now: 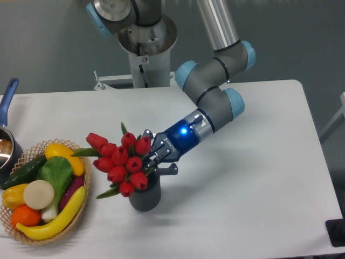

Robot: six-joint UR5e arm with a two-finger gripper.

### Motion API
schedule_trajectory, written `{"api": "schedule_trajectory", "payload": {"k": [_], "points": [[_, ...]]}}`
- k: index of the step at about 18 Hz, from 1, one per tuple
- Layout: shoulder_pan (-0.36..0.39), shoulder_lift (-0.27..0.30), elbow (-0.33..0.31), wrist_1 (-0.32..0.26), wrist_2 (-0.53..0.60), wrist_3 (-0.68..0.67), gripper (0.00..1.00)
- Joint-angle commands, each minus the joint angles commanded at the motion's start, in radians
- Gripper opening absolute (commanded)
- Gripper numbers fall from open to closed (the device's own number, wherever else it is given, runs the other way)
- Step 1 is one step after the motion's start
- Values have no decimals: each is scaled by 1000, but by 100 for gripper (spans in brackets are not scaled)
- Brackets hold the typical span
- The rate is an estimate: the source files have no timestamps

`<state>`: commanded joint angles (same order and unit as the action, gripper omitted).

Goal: Insert the flowers into the vase
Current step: 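Lower the tulip stems into the vase opening, then open the gripper to release the tulips in the vase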

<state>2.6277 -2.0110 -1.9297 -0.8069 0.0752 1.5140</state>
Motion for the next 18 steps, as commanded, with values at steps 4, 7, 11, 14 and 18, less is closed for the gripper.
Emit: {"api": "schedule_trajectory", "payload": {"k": [4,7,11,14,18], "points": [[2,2,-2,2,0,2,42],[5,3,-2,3,0,2,45],[8,5,-2,5,0,2,66],[9,9,-3,5,0,3,100],[11,11,-2,5,2,3,100]]}}
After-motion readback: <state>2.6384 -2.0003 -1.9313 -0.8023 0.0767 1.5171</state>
